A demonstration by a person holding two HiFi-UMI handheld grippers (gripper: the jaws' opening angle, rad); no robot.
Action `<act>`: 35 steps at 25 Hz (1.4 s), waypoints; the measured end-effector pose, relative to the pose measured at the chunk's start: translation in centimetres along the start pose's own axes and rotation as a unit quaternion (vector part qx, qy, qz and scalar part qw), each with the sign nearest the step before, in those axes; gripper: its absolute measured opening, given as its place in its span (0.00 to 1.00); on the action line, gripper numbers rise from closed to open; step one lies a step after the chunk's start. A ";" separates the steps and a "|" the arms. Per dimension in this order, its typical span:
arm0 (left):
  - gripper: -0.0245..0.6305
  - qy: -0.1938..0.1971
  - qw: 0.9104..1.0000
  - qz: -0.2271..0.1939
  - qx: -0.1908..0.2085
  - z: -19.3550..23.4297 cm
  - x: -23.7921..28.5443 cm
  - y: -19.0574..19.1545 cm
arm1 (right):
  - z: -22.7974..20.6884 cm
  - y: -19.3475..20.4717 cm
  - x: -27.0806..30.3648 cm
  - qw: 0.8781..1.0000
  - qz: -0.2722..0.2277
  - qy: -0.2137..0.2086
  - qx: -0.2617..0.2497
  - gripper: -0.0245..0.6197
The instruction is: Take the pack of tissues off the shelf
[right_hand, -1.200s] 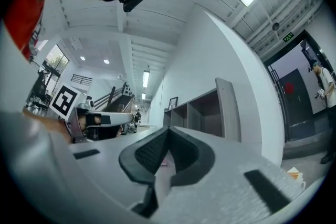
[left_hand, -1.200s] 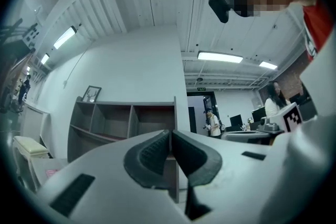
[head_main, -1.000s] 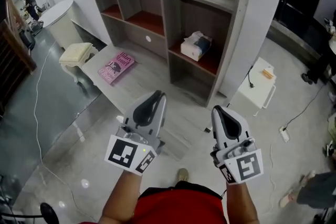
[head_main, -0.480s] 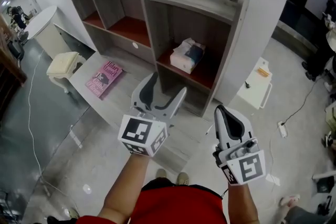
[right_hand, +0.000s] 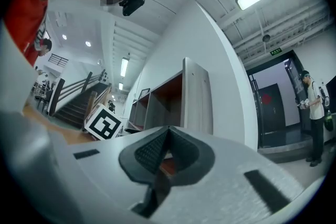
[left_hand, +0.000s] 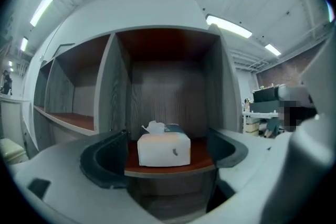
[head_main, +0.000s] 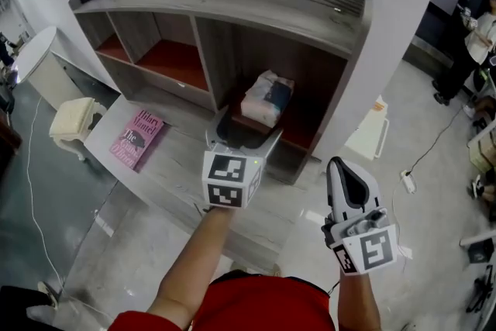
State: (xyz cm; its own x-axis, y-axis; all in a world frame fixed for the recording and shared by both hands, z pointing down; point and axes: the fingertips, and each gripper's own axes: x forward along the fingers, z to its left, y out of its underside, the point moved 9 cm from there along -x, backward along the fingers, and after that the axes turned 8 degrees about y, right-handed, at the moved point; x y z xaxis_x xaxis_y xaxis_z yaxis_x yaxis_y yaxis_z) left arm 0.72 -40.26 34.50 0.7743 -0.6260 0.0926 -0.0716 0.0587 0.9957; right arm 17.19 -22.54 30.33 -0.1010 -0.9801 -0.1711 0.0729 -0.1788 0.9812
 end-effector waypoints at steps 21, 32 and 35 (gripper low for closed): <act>0.71 0.015 0.998 0.064 -0.022 2.0 6.0 2.2 | -2.2 1.3 -1.5 0.996 0.036 0.078 -0.013 0.05; 0.68 0.013 1.000 0.022 -0.002 1.1 0.8 0.9 | -0.5 0.8 -1.4 0.999 0.024 0.049 -0.007 0.05; 0.68 0.013 1.000 0.007 0.006 0.4 -1.8 0.3 | 0.3 0.6 -1.5 0.999 0.017 0.036 -0.001 0.05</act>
State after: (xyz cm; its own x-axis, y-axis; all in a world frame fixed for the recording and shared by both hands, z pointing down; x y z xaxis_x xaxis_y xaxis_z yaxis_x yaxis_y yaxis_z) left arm -0.93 -39.41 34.62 0.7894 -0.6045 0.1069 -0.0906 0.0575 0.9942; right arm 17.12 -21.15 31.16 -0.0276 -0.9894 -0.1427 0.0781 -0.1445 0.9864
